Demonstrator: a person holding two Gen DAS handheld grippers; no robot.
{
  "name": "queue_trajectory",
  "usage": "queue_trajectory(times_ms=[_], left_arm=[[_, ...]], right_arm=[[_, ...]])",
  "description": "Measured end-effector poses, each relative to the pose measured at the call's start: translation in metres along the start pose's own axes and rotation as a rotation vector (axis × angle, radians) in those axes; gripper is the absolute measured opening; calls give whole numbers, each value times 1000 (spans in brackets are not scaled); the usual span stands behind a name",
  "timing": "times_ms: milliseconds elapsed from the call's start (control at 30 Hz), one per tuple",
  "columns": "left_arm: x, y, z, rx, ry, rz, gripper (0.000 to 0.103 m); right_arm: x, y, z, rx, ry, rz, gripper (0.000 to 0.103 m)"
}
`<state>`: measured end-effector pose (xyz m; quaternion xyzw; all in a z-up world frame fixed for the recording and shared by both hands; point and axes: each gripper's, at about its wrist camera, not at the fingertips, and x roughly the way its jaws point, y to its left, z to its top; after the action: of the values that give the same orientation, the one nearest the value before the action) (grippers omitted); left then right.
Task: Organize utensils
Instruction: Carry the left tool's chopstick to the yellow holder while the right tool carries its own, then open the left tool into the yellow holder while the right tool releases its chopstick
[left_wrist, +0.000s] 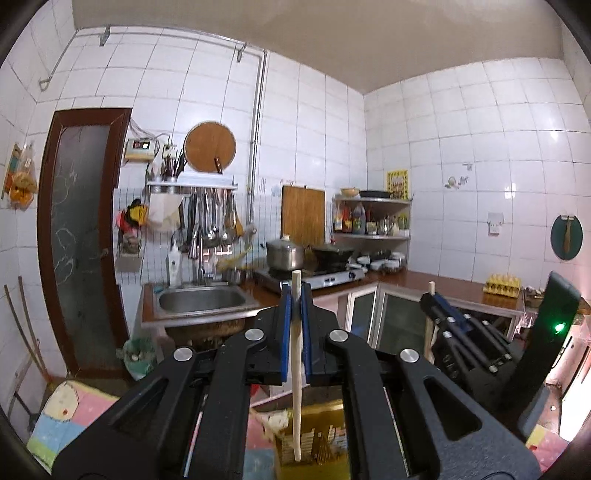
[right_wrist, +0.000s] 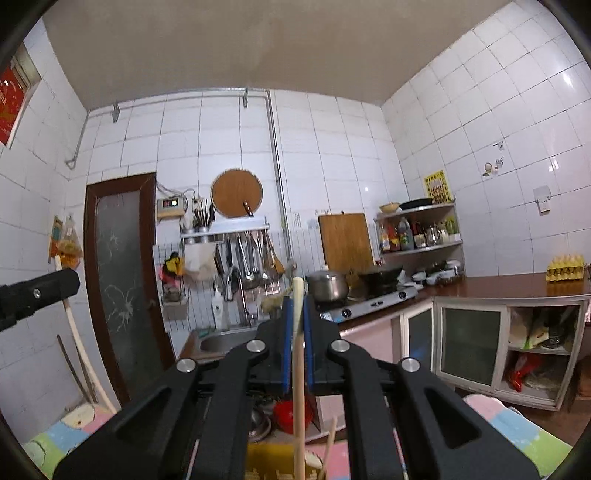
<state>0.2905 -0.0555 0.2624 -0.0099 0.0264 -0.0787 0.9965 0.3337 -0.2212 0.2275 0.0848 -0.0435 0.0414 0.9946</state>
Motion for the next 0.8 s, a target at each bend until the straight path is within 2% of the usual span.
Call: queue_trajectory(times_ms=[133,367,567,733,767,800], left_arm=[[25,-4,-7,-7,0,3,4],[76,-3,-56,-23,75,10,4],[98,7,-105,-28,158,25,4],[96,23,-122,-37,213,48,4],[93,27,-122,-43,217,54,6],[88,32,-120,-48,229,58,21]], right_arm=[[26,1,-5,-4,-26,-7,6],[59,1,-38,-11,-15,-6,6],[58,-6,-76,-28,58,-15,6],[46,-17,-88,-28,138,-9,7],[43,-20,-89,-32,156,-9,8],[38,-22,-88,-37,188,-18,20]])
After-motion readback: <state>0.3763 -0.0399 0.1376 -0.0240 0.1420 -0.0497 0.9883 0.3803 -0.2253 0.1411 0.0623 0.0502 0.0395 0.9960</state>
